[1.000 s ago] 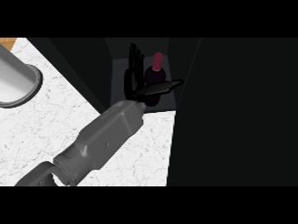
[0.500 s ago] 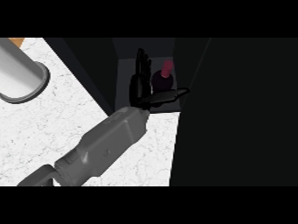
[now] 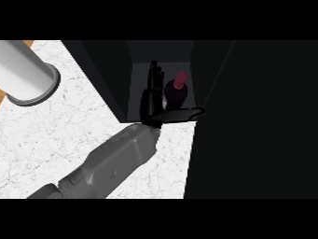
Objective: Pick up the wine, place it into the cabinet and close the cabinet
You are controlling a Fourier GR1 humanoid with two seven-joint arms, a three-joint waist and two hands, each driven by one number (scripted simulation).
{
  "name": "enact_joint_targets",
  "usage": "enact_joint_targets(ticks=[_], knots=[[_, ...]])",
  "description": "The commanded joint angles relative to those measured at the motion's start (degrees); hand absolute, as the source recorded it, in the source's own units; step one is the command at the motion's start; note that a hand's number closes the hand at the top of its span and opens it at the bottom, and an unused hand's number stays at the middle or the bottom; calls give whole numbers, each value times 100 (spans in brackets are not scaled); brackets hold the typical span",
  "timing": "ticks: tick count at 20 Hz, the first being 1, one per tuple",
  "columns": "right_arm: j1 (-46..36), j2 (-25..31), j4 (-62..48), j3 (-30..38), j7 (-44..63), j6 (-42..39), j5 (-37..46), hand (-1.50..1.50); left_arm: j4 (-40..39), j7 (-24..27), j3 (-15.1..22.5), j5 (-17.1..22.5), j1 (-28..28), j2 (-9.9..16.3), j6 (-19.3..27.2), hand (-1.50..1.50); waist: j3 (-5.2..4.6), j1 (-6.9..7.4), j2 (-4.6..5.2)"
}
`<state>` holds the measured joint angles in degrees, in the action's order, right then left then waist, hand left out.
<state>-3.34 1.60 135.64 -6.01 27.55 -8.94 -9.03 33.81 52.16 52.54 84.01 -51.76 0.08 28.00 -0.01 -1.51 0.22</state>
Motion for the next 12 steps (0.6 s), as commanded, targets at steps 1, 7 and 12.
enact_joint_targets(ticks=[1,7,12], knots=[[-250,-75,-38,58,169,242,93,-150,432,75,-183,-438,261,53,121,-150,0,157,-34],[3,87,268,171,333,143,-37,-150,1621,171,-73,-1064,1140,244,525,-150,3,172,-48],[-175,91,148,110,348,137,-7,-150,2546,-336,-125,-1568,1543,912,340,-150,2,179,-43]])
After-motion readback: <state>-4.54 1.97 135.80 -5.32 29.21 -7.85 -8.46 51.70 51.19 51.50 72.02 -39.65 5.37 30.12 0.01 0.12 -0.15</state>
